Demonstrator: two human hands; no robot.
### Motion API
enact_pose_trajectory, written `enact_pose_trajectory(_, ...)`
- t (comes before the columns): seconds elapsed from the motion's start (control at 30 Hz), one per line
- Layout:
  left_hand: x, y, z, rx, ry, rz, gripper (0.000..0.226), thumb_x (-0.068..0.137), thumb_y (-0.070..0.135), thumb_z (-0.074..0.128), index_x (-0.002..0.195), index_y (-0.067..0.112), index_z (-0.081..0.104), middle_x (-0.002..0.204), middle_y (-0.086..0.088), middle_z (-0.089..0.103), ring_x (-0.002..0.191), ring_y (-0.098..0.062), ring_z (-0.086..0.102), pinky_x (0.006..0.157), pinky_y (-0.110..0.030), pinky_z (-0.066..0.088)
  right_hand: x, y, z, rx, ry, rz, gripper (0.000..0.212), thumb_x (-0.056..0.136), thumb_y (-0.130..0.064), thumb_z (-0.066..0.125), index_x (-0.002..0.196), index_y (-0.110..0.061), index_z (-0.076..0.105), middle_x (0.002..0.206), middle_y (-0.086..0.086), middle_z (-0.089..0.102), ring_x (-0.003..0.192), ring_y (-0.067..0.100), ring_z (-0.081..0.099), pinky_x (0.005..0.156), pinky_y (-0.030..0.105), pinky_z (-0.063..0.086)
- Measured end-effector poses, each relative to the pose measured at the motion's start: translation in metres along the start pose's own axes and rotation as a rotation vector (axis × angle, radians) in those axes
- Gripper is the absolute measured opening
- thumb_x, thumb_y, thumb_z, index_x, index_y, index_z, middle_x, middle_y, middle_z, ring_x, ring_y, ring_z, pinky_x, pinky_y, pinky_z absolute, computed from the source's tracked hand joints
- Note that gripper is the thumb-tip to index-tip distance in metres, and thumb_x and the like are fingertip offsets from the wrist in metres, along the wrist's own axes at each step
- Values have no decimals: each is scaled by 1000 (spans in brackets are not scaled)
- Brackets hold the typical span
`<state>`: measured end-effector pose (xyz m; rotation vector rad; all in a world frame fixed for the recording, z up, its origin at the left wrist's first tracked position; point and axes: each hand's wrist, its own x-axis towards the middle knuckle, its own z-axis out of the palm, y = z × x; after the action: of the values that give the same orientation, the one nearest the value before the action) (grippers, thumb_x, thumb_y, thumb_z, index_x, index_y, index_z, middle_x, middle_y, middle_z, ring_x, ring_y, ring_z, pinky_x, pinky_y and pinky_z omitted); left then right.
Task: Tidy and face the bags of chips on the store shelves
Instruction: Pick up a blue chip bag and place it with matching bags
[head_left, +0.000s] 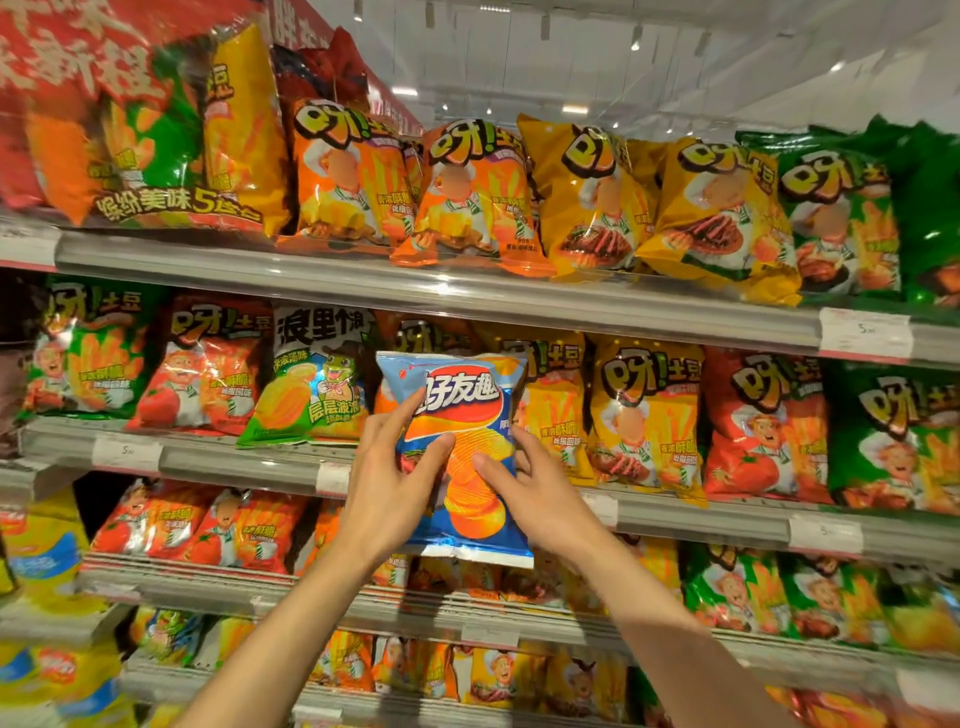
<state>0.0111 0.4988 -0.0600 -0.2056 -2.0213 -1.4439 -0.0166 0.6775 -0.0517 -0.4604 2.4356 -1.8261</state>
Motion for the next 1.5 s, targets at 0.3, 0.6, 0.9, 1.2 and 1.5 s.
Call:
enact_pose_trajectory(0.3,-48,-9,25,-181,-88,-229,60,89,52,60,144,38,41,127,14,55,104,12,58,80,-8,47,-49,43,-23,157,162,5,51,94,-22,65,140,-31,43,133,-7,62,122,4,59,102,33,52)
enact_pose_trajectory(0.6,-125,6,118,-367,-252,-502,34,91,24,66,123,14,61,87,6,71,74,8,67,65,-6,45,-143,99,-92,166,307,127,27,98,-26,58,123,-35,61,113,-10,74,99,4,70,74,19,56)
enact_pose_trajectory(0.9,-189,75,258,-314,-354,-580,45,82,42,69,121,20,62,94,5,77,87,-2,72,70,-12,50,-225,164,-226,252,411,236,23,98,-20,57,113,-37,61,113,-16,71,96,-8,67,75,13,52)
enact_pose_trajectory(1.2,-235,174,441,-305,-555,-523,41,83,44,67,117,22,62,84,22,74,82,0,72,77,-19,56,-314,210,-407,240,577,287,46,88,-53,61,130,-35,58,126,-9,68,112,11,66,93,39,54)
enact_pose_trajectory(1.5,-214,235,577,-296,-717,-367,44,90,45,61,130,28,54,103,5,68,86,-1,71,69,-17,56,-326,223,-551,223,734,252,42,97,-38,58,137,-35,45,107,-24,60,96,-6,59,69,15,52)
